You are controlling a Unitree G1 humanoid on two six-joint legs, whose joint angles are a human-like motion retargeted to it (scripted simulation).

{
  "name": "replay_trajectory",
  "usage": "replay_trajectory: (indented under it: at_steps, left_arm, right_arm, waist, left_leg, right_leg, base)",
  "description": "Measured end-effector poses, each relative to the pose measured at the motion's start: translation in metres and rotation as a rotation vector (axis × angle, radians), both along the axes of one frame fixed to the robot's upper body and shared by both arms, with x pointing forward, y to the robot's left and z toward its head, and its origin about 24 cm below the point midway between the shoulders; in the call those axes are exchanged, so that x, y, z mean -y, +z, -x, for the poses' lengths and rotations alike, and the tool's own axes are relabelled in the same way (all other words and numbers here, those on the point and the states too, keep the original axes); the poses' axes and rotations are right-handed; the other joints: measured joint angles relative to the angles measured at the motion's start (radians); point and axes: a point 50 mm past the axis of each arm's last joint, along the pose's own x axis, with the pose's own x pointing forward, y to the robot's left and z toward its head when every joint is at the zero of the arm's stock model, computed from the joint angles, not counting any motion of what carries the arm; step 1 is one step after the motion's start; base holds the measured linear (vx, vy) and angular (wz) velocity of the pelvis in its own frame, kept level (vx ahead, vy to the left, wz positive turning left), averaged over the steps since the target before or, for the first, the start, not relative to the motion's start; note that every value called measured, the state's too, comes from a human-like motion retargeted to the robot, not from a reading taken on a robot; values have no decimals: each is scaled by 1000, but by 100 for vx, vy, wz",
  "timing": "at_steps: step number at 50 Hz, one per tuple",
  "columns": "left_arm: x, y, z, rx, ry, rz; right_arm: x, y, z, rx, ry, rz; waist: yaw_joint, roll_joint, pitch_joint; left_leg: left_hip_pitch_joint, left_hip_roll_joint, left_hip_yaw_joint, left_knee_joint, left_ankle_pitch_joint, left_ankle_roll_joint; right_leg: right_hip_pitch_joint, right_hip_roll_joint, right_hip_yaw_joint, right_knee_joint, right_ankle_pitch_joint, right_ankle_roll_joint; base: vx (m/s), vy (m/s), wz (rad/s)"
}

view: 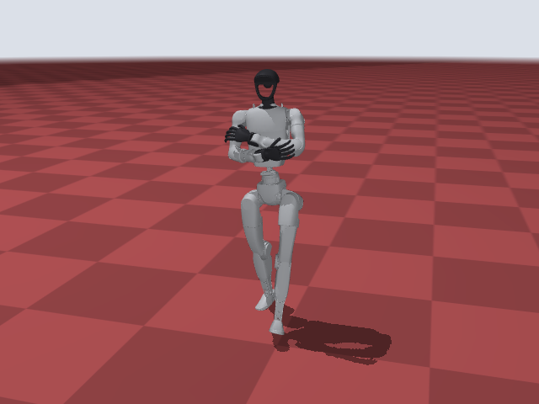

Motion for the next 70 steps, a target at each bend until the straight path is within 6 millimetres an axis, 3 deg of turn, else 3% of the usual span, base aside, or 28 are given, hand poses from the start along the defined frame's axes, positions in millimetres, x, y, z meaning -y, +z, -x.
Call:
replay_trajectory:
  at_steps: [7,10,15,20,23,27,31,35,38,40,45,49,54,59,63,70]
  left_arm:
    - [-3,-1,-2,0,13,-10]
    - [-4,-3,0,-2,4,-13]
    - [-2,-6,2,-10,10,-14]
    - [-1,-4,0,-17,36,-9]
    - [-1,-2,-1,-9,40,-7]
    - [-1,-1,0,-21,27,3]
    - [0,1,1,-54,19,24]
    - [0,1,-1,-46,43,26]
    - [1,-1,1,-19,37,27]
    - [1,-4,3,-22,31,26]
    - [3,-3,1,-31,28,32]
    - [5,-6,1,-50,26,16]
    - [5,-11,2,-52,27,-13]
    - [3,-11,1,-25,23,-36]
    - [1,-11,0,-12,23,-41]
    - [0,-1,-5,-17,51,-4]
  right_arm:
    - [-2,2,-1,14,0,1]
    - [-2,2,1,23,10,-7]
    - [2,2,-1,35,5,0]
    - [7,3,-4,38,-7,25]
    - [7,4,-5,40,-4,26]
    - [7,3,-4,39,-2,21]
    - [8,1,-5,32,-16,36]
    - [4,4,-7,59,-24,67]
    - [1,6,-6,99,-4,64]
    - [-1,5,-3,97,3,58]
    - [1,2,-3,76,12,54]
    - [2,-2,-1,28,20,43]
    - [6,-7,3,-33,33,36]
    - [3,-4,3,-29,41,32]
    - [0,-3,5,-21,51,35]
    - [-2,1,0,42,25,54]
  waist:
    - [20,-16,-35]
    - [5,-7,-59]
    - [-29,4,-119]
    - [-79,27,-116]
    - [-115,39,-99]
    - [-168,42,-82]
    - [-226,11,-55]
    - [-270,-27,10]
    - [-276,-26,24]
    - [-280,-21,16]
    - [-276,-29,-19]
    - [-256,-43,-60]
    - [-236,-90,-136]
    - [-212,-126,-155]
    - [-160,-147,-140]
    - [-49,-92,-76]
  left_leg:
    - [57,2,-76,0,29,34]
    - [115,19,-109,0,25,42]
    - [143,52,-157,42,-54,44]
    - [189,63,-206,83,-127,34]
    - [222,56,-243,99,-161,35]
    - [265,33,-304,114,-199,39]
    - [322,-25,-378,132,-240,42]
    - [426,-60,-444,137,-288,45]
    - [481,-44,-462,132,-309,43]
    - [511,-29,-474,131,-317,41]
    - [555,-37,-514,161,-289,63]
    - [545,-47,-521,277,-175,87]
    - [326,-85,-443,682,-85,154]
    - [81,-99,-334,960,-220,242]
    - [0,-133,-280,835,-280,256]
    - [21,-73,-168,269,-126,175]
  right_leg:
    - [47,8,55,106,36,-34]
    - [9,30,63,269,154,-44]
    - [-262,44,11,748,375,-16]
    - [-460,-16,-108,948,309,-95]
    - [-518,-46,-166,875,222,-131]
    - [-539,-61,-207,600,192,-129]
    - [-488,-88,-195,188,312,-87]
    - [-426,-123,-203,-114,429,10]
    - [-467,-122,-229,-114,342,83]
    - [-469,-109,-242,-114,297,96]
    - [-427,-111,-208,-114,364,82]
    - [-361,-126,-189,-114,367,63]
    - [-309,-174,-167,-114,305,50]
    - [-292,-199,-150,-95,256,61]
    - [-279,-200,-109,-61,209,88]
    - [-204,-95,-51,-21,122,67]
  base:
    - [65,13,-35]
    - [68,19,0]
    - [59,19,22]
    - [51,15,46]
    - [47,10,68]
    - [46,5,88]
    - [49,-2,111]
    - [54,-11,90]
    - [56,-15,41]
    - [58,-19,40]
    - [61,-22,27]
    - [63,-27,7]
    - [55,-26,9]
    - [45,-18,-7]
    - [42,-11,-54]
    - [44,-3,-73]
